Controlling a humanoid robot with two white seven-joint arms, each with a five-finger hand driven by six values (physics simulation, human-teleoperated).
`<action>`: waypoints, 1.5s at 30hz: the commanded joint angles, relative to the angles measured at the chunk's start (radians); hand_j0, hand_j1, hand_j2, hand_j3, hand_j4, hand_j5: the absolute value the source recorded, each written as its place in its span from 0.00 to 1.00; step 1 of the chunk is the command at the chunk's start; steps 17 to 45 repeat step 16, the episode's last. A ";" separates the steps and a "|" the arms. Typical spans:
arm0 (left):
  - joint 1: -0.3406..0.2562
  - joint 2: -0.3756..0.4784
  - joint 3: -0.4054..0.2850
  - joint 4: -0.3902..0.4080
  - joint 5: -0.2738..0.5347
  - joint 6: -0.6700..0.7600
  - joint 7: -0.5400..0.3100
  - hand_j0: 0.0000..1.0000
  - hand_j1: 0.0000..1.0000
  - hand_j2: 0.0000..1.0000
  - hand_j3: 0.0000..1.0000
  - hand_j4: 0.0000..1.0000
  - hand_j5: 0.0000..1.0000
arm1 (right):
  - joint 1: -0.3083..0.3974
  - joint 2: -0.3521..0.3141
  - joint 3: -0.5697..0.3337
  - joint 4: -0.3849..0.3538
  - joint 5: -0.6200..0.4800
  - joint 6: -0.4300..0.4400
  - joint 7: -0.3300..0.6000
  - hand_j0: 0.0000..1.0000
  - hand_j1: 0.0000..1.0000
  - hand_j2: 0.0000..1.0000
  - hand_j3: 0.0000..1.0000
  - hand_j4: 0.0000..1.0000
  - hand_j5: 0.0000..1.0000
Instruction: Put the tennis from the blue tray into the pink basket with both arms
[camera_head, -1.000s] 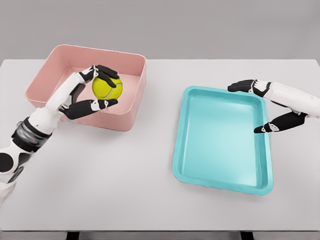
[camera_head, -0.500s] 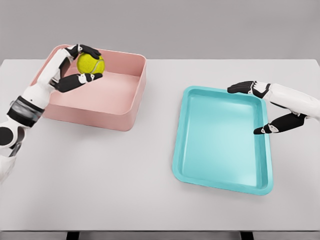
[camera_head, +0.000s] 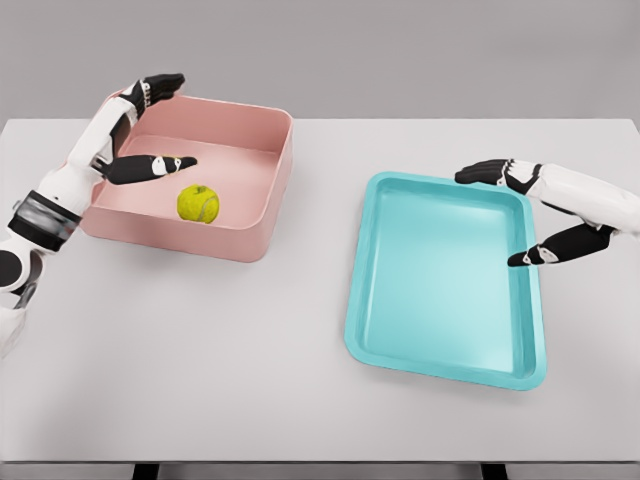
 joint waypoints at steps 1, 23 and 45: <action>0.000 0.006 0.000 -0.008 0.004 -0.008 -0.001 1.00 1.00 1.00 1.00 1.00 1.00 | 0.000 0.005 0.002 -0.003 -0.008 0.003 0.000 1.00 1.00 1.00 1.00 1.00 1.00; 0.127 0.414 -0.018 -0.247 -0.010 -0.180 -0.004 1.00 1.00 1.00 1.00 1.00 1.00 | 0.006 0.008 0.031 -0.008 -0.007 0.003 0.000 1.00 1.00 1.00 1.00 1.00 1.00; 0.127 0.414 -0.018 -0.247 -0.010 -0.180 -0.004 1.00 1.00 1.00 1.00 1.00 1.00 | 0.006 0.008 0.031 -0.008 -0.007 0.003 0.000 1.00 1.00 1.00 1.00 1.00 1.00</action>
